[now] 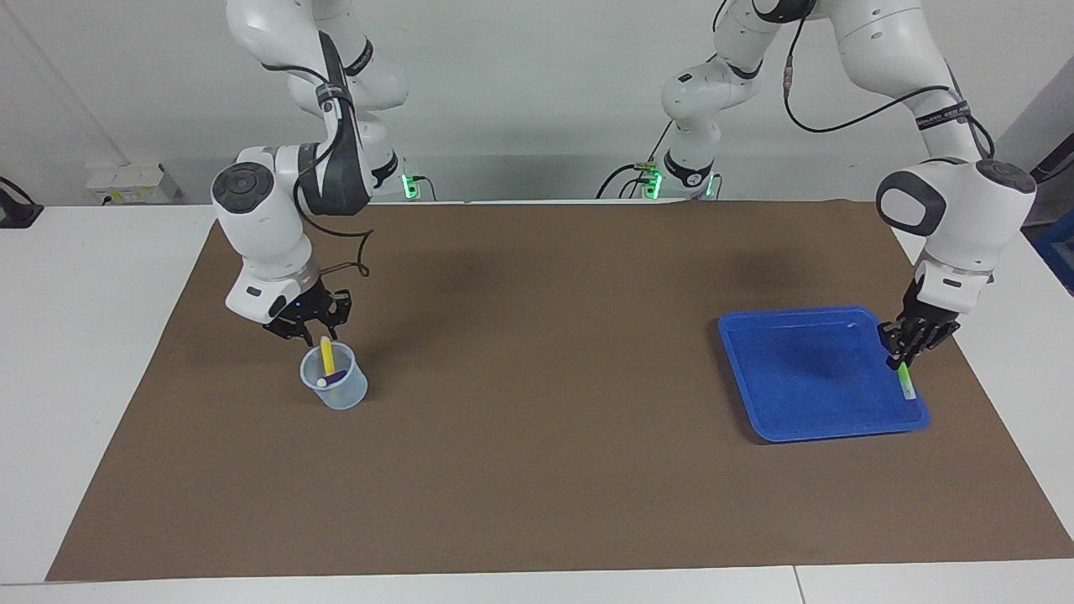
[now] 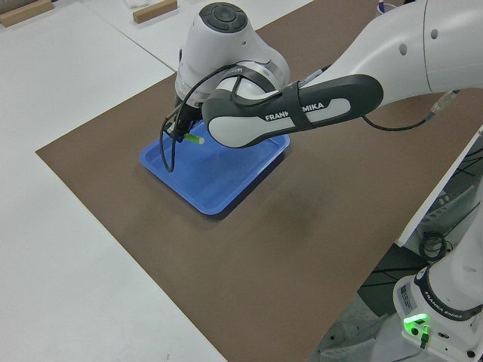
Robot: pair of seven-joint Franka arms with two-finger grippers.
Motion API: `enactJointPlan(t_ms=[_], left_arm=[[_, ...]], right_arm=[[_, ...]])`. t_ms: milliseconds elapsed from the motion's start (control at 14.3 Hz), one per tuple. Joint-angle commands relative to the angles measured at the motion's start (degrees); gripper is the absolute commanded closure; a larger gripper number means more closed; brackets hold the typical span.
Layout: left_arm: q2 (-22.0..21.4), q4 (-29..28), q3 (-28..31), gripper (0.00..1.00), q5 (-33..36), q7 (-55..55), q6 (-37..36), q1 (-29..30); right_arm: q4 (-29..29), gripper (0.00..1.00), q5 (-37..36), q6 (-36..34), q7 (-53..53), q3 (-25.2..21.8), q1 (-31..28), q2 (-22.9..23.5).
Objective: Right arm passes pens to left for tray arrangement
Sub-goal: 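Lower the green pen into the tray and open the left gripper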
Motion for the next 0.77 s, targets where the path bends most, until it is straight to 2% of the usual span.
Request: enactJointPlan(t_ms=[0, 210, 699], left_arm=[[5.5, 0.5, -0.8, 1.00, 1.3, 4.1, 6.4, 3.3], [6.8, 0.2, -0.7, 1.00, 0.9, 3.6, 7.3, 1.9], [6.9, -1.3, -0.8, 1.00, 0.7, 3.4, 8.0, 1.3]], right_arm=[[-0.5, 0.62, -1.0, 1.5, -0.9, 0.9, -1.1, 0.2], [-0.4, 0.62, -1.0, 1.5, -0.8, 0.9, -1.1, 0.3], [-0.3, 0.62, -0.9, 1.7, -0.1, 0.9, -0.8, 0.3]])
